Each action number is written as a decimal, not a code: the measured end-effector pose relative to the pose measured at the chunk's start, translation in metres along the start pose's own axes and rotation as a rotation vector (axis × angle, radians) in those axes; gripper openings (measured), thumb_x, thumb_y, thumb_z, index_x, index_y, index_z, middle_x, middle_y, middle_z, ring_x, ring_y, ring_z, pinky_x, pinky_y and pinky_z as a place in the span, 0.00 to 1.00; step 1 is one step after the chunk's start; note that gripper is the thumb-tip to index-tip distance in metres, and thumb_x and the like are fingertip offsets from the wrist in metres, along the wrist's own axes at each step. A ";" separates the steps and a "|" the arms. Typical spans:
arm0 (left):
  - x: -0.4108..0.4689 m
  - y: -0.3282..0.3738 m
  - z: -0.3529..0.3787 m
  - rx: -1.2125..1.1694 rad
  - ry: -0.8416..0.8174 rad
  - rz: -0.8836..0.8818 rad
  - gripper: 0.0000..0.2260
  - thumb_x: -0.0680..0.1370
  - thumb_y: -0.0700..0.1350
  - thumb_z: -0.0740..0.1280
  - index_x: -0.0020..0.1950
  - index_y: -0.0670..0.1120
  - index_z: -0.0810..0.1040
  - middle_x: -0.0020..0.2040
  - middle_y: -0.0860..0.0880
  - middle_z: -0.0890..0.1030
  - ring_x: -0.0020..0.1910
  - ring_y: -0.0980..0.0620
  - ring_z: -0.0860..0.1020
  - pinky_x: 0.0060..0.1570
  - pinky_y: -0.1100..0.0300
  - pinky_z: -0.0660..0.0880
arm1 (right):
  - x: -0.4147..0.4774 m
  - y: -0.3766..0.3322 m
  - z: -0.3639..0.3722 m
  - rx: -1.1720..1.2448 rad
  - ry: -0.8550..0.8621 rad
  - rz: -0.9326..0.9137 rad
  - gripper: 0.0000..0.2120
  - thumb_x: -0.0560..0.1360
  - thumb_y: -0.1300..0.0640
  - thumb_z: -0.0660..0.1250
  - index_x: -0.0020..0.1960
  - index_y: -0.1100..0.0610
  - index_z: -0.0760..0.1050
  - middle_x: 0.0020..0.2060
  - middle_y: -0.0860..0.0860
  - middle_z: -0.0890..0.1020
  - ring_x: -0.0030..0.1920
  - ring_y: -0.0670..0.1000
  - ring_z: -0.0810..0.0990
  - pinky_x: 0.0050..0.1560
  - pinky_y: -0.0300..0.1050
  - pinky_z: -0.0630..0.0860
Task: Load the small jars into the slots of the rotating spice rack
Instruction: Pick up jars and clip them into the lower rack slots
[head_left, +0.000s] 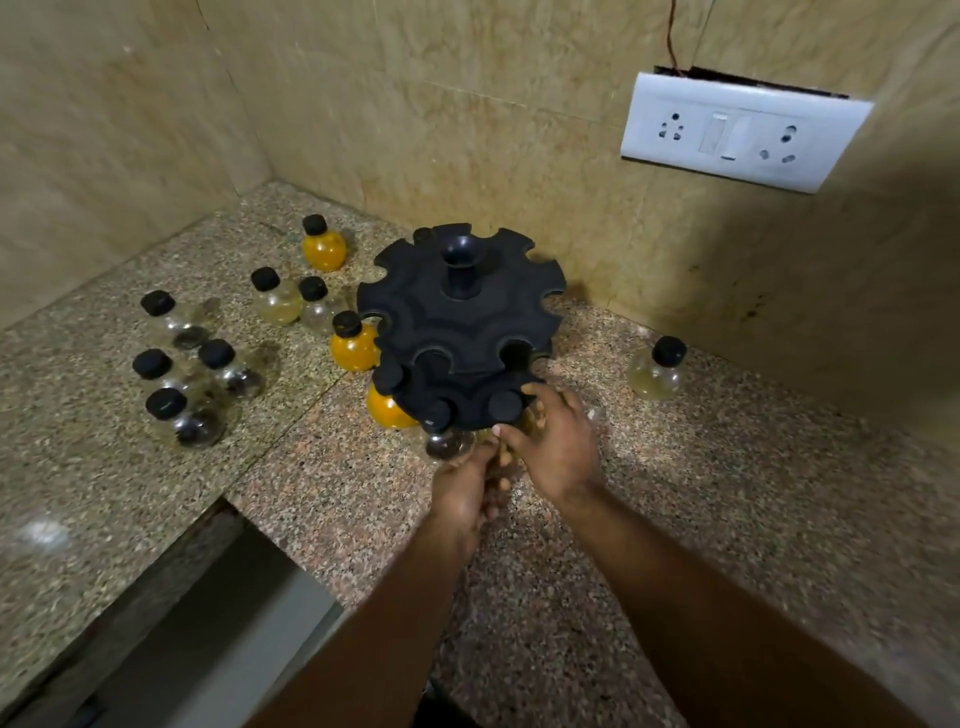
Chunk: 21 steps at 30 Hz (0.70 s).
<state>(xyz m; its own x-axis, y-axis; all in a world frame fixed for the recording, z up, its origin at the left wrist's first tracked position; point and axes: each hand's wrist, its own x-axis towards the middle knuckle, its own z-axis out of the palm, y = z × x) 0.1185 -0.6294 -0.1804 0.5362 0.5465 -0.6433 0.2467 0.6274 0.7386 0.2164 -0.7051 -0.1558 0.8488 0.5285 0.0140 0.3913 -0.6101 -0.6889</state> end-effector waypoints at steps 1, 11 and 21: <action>-0.001 -0.008 0.005 0.009 -0.020 -0.020 0.11 0.80 0.49 0.68 0.46 0.43 0.85 0.42 0.43 0.85 0.31 0.51 0.75 0.30 0.59 0.64 | -0.002 0.006 -0.004 -0.004 -0.002 0.014 0.32 0.72 0.44 0.76 0.73 0.49 0.70 0.67 0.53 0.74 0.63 0.55 0.78 0.57 0.47 0.76; 0.014 -0.024 0.103 0.325 -0.156 0.029 0.10 0.82 0.42 0.64 0.60 0.44 0.82 0.46 0.45 0.84 0.35 0.53 0.79 0.22 0.66 0.70 | -0.005 0.097 -0.058 -0.087 0.130 0.289 0.26 0.77 0.44 0.68 0.72 0.48 0.70 0.66 0.55 0.76 0.63 0.58 0.76 0.58 0.50 0.74; 0.061 0.006 0.199 0.819 -0.200 0.499 0.34 0.76 0.51 0.73 0.79 0.55 0.62 0.77 0.49 0.66 0.74 0.47 0.67 0.68 0.50 0.70 | 0.015 0.160 -0.074 -0.305 -0.116 0.617 0.45 0.75 0.30 0.60 0.82 0.45 0.43 0.82 0.57 0.45 0.81 0.64 0.44 0.76 0.71 0.48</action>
<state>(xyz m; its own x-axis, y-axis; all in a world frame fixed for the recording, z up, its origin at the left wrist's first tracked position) 0.3129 -0.7025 -0.1753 0.8392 0.4933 -0.2289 0.3981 -0.2706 0.8765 0.3178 -0.8384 -0.2125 0.9111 0.0813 -0.4040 -0.0535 -0.9487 -0.3116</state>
